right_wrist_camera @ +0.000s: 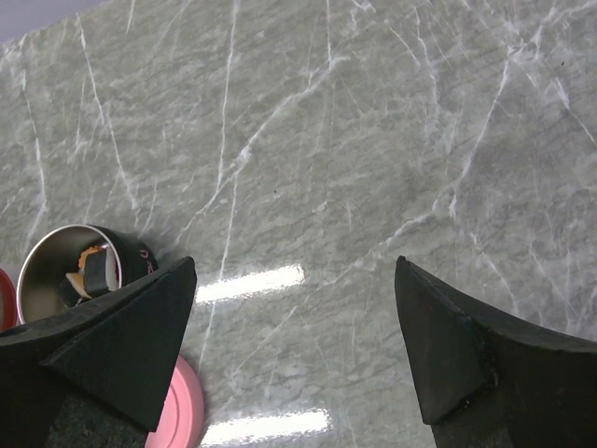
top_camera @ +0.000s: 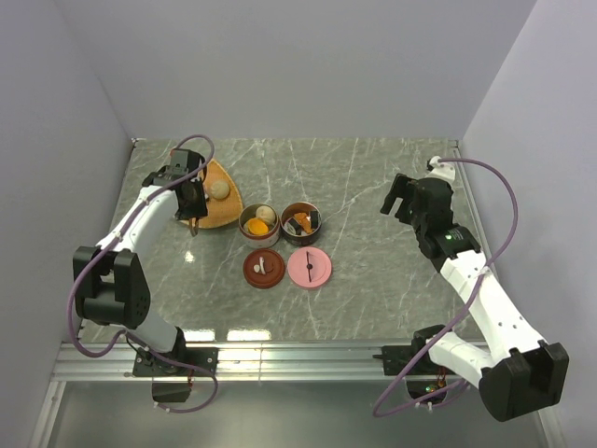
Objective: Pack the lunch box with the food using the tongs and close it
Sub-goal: Pick up the food using the clamp
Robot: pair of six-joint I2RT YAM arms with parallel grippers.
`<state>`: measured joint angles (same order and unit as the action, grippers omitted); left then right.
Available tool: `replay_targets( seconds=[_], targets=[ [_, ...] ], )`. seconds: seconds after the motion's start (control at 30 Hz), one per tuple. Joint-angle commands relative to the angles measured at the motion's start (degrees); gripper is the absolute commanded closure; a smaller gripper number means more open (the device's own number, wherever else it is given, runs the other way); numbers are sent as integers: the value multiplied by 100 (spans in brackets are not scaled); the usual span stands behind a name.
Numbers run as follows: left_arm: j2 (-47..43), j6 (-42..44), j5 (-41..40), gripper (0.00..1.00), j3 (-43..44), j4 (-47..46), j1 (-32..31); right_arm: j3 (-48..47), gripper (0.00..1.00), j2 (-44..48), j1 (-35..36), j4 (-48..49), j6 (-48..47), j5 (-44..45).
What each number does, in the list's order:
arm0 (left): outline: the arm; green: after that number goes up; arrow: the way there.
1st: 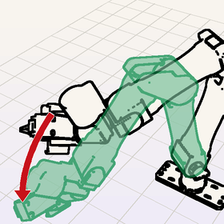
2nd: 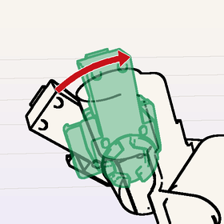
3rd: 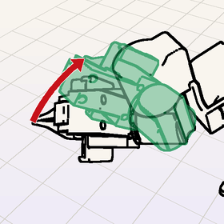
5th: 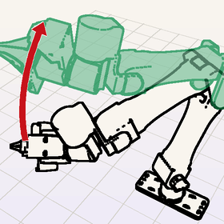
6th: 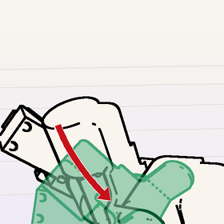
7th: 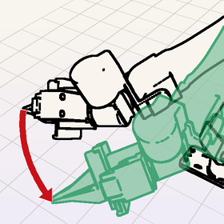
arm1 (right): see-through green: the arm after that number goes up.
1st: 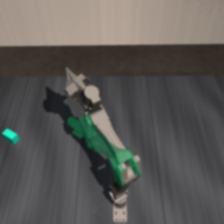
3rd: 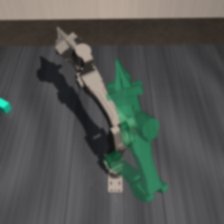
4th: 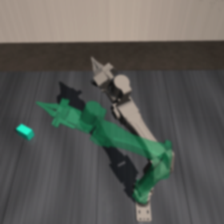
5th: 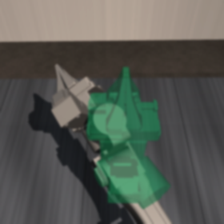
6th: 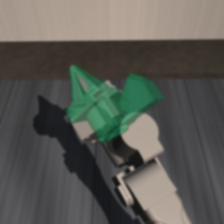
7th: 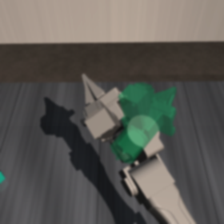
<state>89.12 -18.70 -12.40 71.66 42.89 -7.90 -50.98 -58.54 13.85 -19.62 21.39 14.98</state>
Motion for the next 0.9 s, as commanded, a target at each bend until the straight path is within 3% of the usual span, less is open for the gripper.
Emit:
replay_targets(
  seconds=[0.0,0.23,0.87],
  targets=[
    [-97,15,133,63,243,158,17,-289,7,-60,-31,248,-73,-48],
    [-246,-125,273,55,428,448,17,-325,6,-157,-31,292,-64,-101],
    [-343,-319,353,55,366,668,17,-369,6,-219,-49,318,-179,-171]
  ],
)
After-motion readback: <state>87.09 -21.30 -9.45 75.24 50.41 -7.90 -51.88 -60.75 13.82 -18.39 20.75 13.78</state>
